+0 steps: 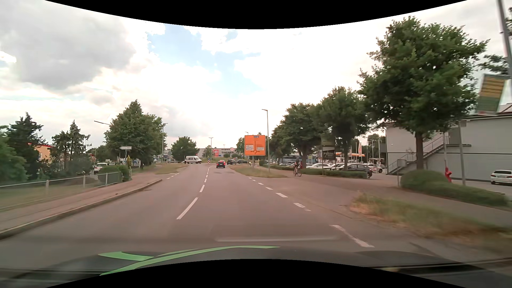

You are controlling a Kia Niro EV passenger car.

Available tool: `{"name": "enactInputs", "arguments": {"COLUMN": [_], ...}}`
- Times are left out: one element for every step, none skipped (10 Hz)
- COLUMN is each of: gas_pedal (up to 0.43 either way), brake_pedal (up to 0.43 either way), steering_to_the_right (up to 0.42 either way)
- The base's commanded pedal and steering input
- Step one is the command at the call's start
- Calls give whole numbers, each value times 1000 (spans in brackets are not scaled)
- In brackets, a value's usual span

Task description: Follow the waypoints while adhering to traffic rules and regulations

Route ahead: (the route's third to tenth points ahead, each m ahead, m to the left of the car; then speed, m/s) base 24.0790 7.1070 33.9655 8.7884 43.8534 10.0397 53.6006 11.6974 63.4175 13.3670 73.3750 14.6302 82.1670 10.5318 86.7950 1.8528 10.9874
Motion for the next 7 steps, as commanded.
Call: {"name": "enactInputs", "arguments": {"gas_pedal": [0, 0, 0, 0, 0, 0, 0], "brake_pedal": [0, 0, 0, 0, 0, 0, 0], "steering_to_the_right": [-50, -47, -46, -45, -45, -44, -41]}}
